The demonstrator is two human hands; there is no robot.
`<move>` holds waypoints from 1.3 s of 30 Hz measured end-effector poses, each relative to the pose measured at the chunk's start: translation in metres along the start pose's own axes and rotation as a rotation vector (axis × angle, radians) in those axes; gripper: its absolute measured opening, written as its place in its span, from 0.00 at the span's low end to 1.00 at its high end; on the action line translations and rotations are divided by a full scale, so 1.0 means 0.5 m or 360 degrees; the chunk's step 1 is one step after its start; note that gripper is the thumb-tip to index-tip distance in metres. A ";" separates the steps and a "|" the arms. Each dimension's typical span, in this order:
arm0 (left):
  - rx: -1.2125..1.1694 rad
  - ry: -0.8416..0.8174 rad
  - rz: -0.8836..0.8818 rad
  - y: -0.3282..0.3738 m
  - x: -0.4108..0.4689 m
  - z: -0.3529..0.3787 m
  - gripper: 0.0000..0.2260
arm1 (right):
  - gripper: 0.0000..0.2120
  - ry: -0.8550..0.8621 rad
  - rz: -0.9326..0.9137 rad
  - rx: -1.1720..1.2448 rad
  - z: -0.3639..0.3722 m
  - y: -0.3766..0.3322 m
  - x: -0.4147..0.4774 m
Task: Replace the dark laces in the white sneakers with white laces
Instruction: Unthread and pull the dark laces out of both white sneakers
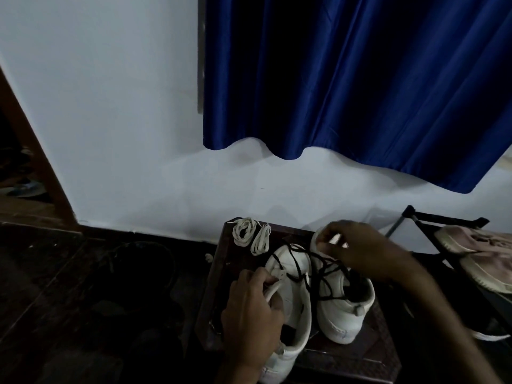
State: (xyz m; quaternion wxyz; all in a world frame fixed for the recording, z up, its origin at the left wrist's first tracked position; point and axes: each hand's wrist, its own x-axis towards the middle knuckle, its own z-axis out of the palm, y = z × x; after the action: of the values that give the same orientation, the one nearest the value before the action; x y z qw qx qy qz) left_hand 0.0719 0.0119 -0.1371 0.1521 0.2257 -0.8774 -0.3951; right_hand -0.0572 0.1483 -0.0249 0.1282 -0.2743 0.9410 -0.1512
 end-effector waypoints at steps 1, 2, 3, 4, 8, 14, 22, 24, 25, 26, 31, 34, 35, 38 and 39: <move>-0.0002 0.0006 -0.0007 0.001 0.000 0.000 0.05 | 0.06 0.0072 0.0004 -0.0066 0.020 -0.022 0.007; -0.0001 0.0005 -0.0012 0.002 -0.001 0.000 0.06 | 0.08 0.0054 -0.0005 -0.0127 0.041 -0.041 0.014; 0.0007 -0.0004 -0.0013 0.002 -0.001 0.000 0.06 | 0.10 -0.0021 -0.0010 -0.0185 0.062 -0.056 0.020; 0.0017 -0.0019 -0.0015 0.002 -0.001 0.000 0.07 | 0.13 -0.0125 -0.0003 -0.0250 0.083 -0.065 0.028; 0.0072 -0.0049 -0.0010 0.000 0.001 0.003 0.08 | 0.15 -0.0186 0.0055 -0.0580 0.127 -0.079 0.052; 0.0073 -0.0036 -0.0002 -0.002 0.002 0.003 0.10 | 0.08 -0.0139 0.0081 -0.0759 0.125 -0.080 0.047; 0.0048 -0.0037 -0.0012 -0.003 0.001 0.003 0.07 | 0.11 -0.0081 0.0024 -0.0906 0.136 -0.087 0.056; 0.0024 -0.0023 -0.0002 -0.004 0.001 0.003 0.08 | 0.10 -0.0157 0.0042 -0.0883 0.101 -0.077 0.039; 0.0030 -0.0017 0.0002 -0.003 0.002 0.002 0.08 | 0.10 -0.0181 0.0061 -0.0902 0.075 -0.073 0.029; 0.0042 -0.0011 0.0008 -0.003 0.002 0.003 0.08 | 0.10 -0.0195 0.0082 -0.0924 0.044 -0.070 0.018; 0.0019 -0.0004 0.0012 -0.003 0.000 0.003 0.06 | 0.07 -0.0306 0.0190 -0.0798 -0.078 -0.073 -0.018; 0.0025 -0.0004 0.0018 -0.004 -0.001 0.002 0.07 | 0.09 -0.0311 0.0222 -0.0783 -0.120 -0.075 -0.026; 0.0025 -0.0003 0.0020 -0.004 -0.001 0.002 0.06 | 0.08 -0.0317 0.0229 -0.0768 -0.134 -0.071 -0.030; 0.0036 0.0016 0.0054 -0.007 -0.001 0.003 0.06 | 0.10 -0.0357 0.0244 -0.0699 -0.177 -0.051 -0.043; 0.0037 0.0015 0.0062 -0.008 -0.001 0.004 0.07 | 0.10 -0.0346 0.0258 -0.0692 -0.190 -0.038 -0.048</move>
State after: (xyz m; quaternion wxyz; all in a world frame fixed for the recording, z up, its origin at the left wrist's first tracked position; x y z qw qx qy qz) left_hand 0.0726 0.0110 -0.1416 0.1614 0.2123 -0.8854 -0.3808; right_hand -0.0592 0.1666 0.0731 0.1784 -0.2338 0.9510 0.0958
